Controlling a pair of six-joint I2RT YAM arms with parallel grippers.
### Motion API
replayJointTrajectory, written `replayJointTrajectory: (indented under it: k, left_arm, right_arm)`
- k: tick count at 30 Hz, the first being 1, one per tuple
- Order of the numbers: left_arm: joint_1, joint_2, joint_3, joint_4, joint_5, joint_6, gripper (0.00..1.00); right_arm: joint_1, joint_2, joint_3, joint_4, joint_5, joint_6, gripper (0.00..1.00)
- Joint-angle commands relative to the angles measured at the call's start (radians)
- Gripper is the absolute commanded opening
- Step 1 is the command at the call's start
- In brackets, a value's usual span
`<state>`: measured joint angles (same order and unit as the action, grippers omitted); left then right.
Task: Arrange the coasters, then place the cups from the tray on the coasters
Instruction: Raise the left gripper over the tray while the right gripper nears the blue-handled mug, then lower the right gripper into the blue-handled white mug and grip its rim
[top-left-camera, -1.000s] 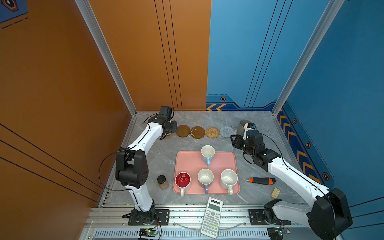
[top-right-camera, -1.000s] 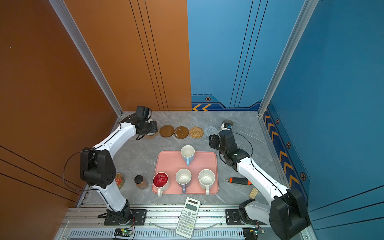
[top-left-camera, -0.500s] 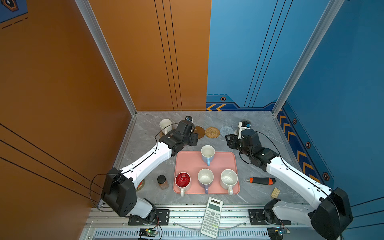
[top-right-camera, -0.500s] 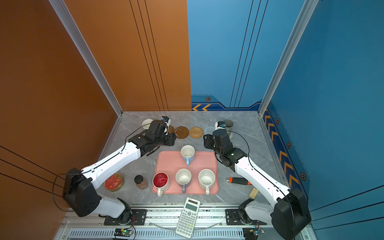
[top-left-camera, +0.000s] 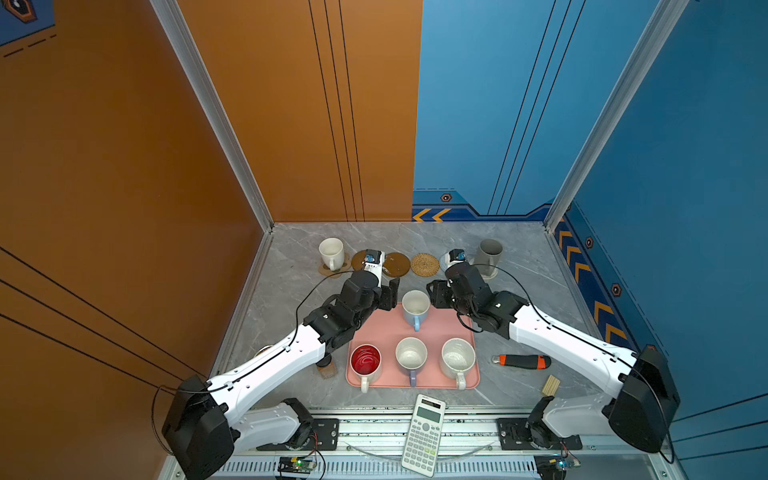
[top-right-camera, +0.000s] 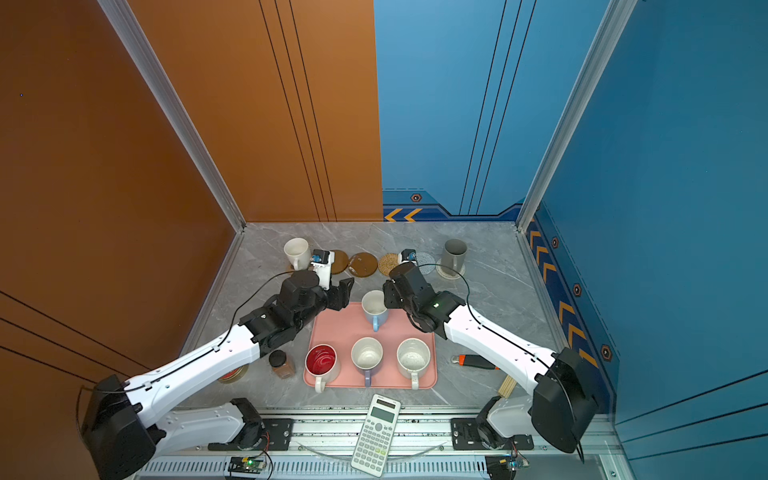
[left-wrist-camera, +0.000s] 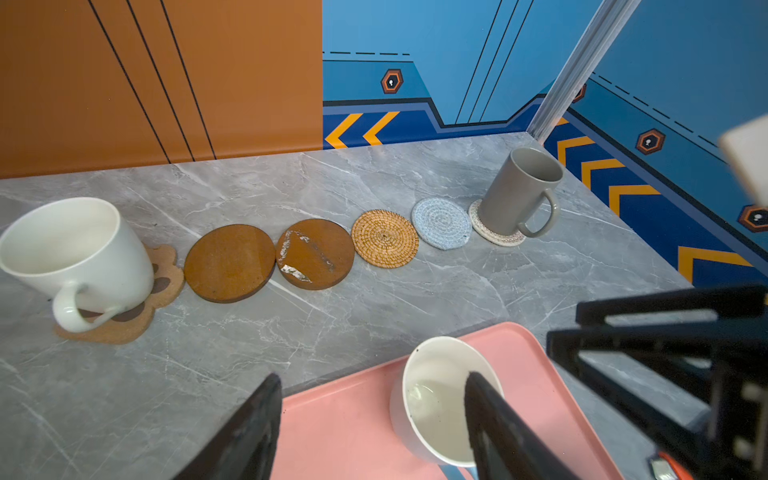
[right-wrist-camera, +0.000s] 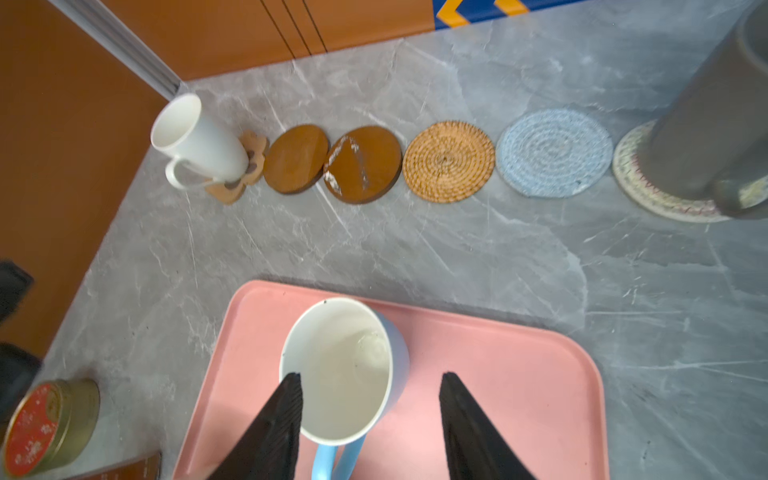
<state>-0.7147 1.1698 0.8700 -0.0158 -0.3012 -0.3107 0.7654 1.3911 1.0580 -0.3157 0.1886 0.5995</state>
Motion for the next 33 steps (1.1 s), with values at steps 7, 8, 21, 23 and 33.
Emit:
replayJointTrajectory:
  k: [7, 8, 21, 23, 33]
  left_arm:
    - [-0.002, -0.090, -0.058, 0.027, -0.141, 0.034, 0.72]
    - [-0.002, -0.097, -0.061, 0.027, -0.146, 0.038, 0.72]
    - [0.018, -0.148, -0.091, -0.025, -0.200, 0.070, 0.74]
    - [0.022, -0.154, -0.094, -0.031, -0.203, 0.070, 0.74]
    - [0.035, -0.173, -0.108, -0.042, -0.202, 0.070, 0.75]
  right_arm:
    - [0.078, 0.061, 0.088, -0.101, 0.076, 0.000, 0.54]
    - [0.084, 0.063, 0.091, -0.109, 0.084, 0.001, 0.54]
    - [0.178, 0.073, 0.115, -0.225, 0.153, 0.021, 0.57]
    - [0.189, 0.071, 0.111, -0.239, 0.159, 0.028, 0.57]
    - [0.221, 0.061, 0.071, -0.262, 0.139, 0.083, 0.58]
